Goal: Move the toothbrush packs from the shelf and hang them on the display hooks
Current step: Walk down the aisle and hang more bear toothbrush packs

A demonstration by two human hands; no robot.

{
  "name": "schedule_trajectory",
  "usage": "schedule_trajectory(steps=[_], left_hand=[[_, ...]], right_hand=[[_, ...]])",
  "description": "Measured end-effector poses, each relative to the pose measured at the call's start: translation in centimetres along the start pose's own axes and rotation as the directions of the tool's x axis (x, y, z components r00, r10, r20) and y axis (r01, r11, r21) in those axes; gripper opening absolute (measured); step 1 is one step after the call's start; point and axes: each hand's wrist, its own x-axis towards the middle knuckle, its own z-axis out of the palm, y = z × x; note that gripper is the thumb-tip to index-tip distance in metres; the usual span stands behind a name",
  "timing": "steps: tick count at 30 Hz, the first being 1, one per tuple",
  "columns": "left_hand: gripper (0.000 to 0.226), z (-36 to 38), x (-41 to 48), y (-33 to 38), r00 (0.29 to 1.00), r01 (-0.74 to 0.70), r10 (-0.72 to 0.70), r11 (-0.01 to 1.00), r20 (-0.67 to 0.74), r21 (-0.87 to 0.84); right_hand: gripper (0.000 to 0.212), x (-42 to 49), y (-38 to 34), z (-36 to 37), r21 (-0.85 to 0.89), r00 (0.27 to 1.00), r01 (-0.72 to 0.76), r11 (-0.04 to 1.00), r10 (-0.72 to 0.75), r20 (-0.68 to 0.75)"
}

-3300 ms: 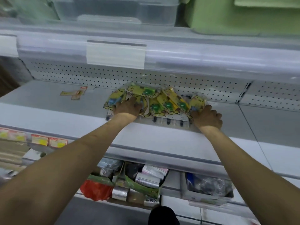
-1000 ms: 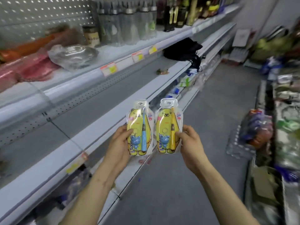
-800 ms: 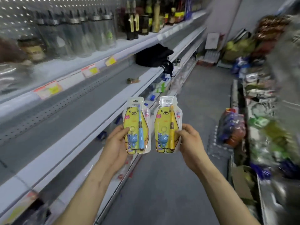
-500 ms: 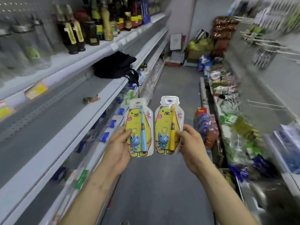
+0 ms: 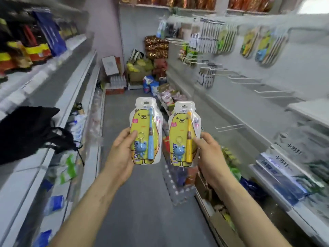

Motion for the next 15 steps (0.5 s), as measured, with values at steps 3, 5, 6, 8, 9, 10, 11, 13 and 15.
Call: schedule_trajectory(steps=[3, 5, 6, 8, 9, 10, 11, 13, 15], left_hand=[[0.015, 3.2, 6.5, 0.3, 0.993, 0.032, -0.031, 0.999, 0.118, -0.009], [0.017, 5.5, 11.0, 0.2, 0.983, 0.051, -0.051, 0.999, 0.178, 0.007], [0.020, 6.6, 13.1, 0.2, 0.977, 0.052, -0.054, 0.999, 0.205, 0.014], [0.022, 9.1, 17.1, 0.2, 0.962, 0.052, -0.056, 0.998, 0.266, 0.022], [0.022, 10.5, 19.1, 0.2, 0.954, 0.061, -0.067, 0.998, 0.292, 0.030], [0.022, 11.7, 20.7, 0.3, 0.947, 0.068, -0.076, 0.997, 0.312, 0.035], [0.022, 12.9, 22.2, 0.4, 0.937, 0.078, -0.086, 0.996, 0.339, 0.039], [0.024, 15.2, 25.4, 0.7, 0.910, 0.093, -0.105, 0.994, 0.402, 0.049], [0.029, 17.4, 29.1, 1.2, 0.896, 0.100, -0.104, 0.994, 0.431, 0.033]], right_hand=[[0.017, 5.0, -0.8, -0.7, -0.008, 0.993, 0.047, 0.999, -0.048, -0.108], [0.017, 8.7, -1.4, -1.3, 0.005, 0.984, 0.092, 0.996, -0.090, -0.154], [0.017, 10.6, -1.7, -1.7, 0.029, 0.978, 0.119, 0.992, -0.112, -0.177], [0.018, 14.4, -2.7, -2.4, 0.074, 0.967, 0.165, 0.984, -0.146, -0.210], [0.018, 16.4, -3.4, -2.8, 0.091, 0.961, 0.183, 0.979, -0.159, -0.227], [0.019, 17.9, -4.1, -2.9, 0.099, 0.956, 0.196, 0.976, -0.167, -0.242], [0.019, 19.3, -4.7, -3.1, 0.100, 0.951, 0.206, 0.973, -0.175, -0.255], [0.019, 22.2, -5.9, -3.2, 0.077, 0.934, 0.229, 0.970, -0.197, -0.298], [0.018, 25.2, -7.1, -3.2, 0.065, 0.913, 0.257, 0.964, -0.220, -0.345]])
